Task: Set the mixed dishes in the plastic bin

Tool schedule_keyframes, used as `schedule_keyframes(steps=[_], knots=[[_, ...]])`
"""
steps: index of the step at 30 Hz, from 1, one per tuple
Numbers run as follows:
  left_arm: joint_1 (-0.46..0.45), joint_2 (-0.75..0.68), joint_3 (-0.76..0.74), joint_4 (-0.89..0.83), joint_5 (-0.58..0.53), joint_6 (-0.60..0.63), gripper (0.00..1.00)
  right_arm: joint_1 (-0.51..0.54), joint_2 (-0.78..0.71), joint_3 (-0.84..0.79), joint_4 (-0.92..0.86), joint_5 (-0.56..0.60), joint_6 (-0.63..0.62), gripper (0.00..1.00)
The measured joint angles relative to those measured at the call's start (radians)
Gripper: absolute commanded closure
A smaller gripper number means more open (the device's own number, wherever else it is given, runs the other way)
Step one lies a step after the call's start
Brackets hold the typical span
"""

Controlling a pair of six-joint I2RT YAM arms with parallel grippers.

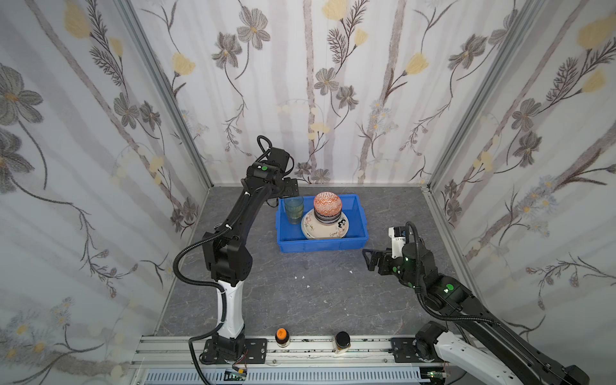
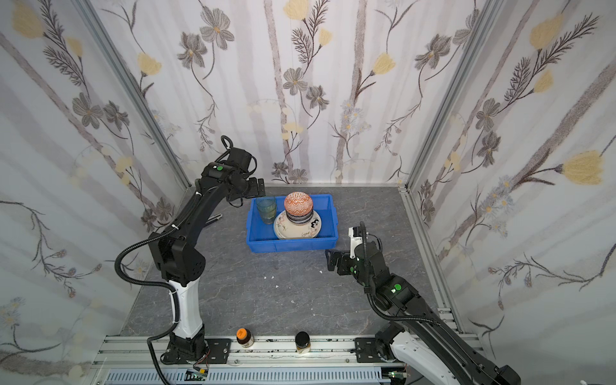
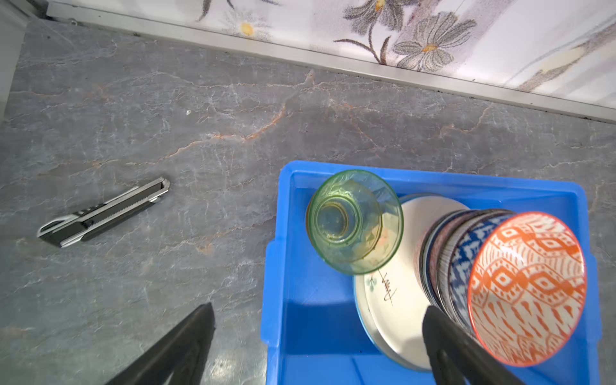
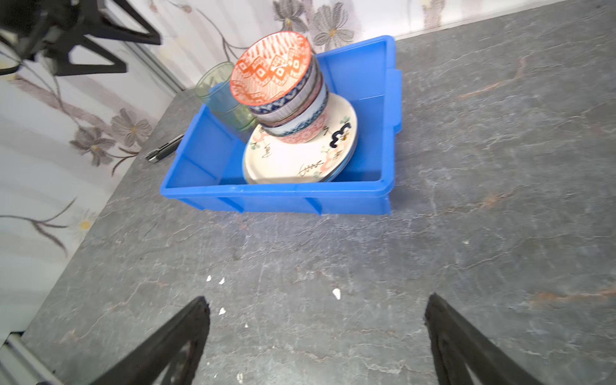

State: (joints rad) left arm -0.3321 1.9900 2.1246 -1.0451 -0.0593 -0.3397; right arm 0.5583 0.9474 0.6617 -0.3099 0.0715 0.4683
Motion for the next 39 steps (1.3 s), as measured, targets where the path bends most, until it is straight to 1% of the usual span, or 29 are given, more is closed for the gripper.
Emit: schedule_keyframes(steps=[4,8,15,19,22,25,28,31,35,37,39], knots=[[-0.003,-0.171,-0.220,0.067,0.002,0.002,0.00,-0.135,0.060,0.026,0.001,-0.075,-0.074,0.00],[-0.001,-0.344,-0.454,0.175,0.004,0.003,0.00,-0.232,0.098,0.031,0.018,-0.111,-0.124,0.00],[0.057,-0.625,-0.901,0.456,0.013,-0.006,0.00,-0.352,0.102,-0.024,0.140,-0.104,-0.145,0.00],[0.093,-0.744,-1.076,0.599,0.011,-0.006,0.00,-0.404,0.085,-0.045,0.196,-0.070,-0.145,0.00],[0.101,-0.821,-1.175,0.694,-0.030,-0.006,0.00,-0.436,0.083,-0.053,0.238,-0.051,-0.143,0.00],[0.105,-0.879,-1.294,0.823,-0.098,0.011,0.00,-0.454,0.092,-0.072,0.285,-0.027,-0.145,0.00],[0.113,-0.921,-1.389,0.912,-0.171,0.030,0.00,-0.460,0.101,-0.118,0.353,-0.009,-0.170,0.00],[0.118,-0.944,-1.485,1.075,-0.234,0.057,0.00,-0.460,0.096,-0.203,0.473,-0.002,-0.212,0.00],[0.118,-0.946,-1.661,1.303,-0.285,0.111,0.00,-0.468,0.097,-0.249,0.571,0.032,-0.250,0.00],[0.118,-0.936,-1.743,1.425,-0.293,0.150,0.00,-0.472,0.117,-0.252,0.632,0.035,-0.292,0.00],[0.118,-0.910,-1.785,1.522,-0.290,0.189,0.00,-0.475,0.144,-0.262,0.679,0.035,-0.325,0.00]])
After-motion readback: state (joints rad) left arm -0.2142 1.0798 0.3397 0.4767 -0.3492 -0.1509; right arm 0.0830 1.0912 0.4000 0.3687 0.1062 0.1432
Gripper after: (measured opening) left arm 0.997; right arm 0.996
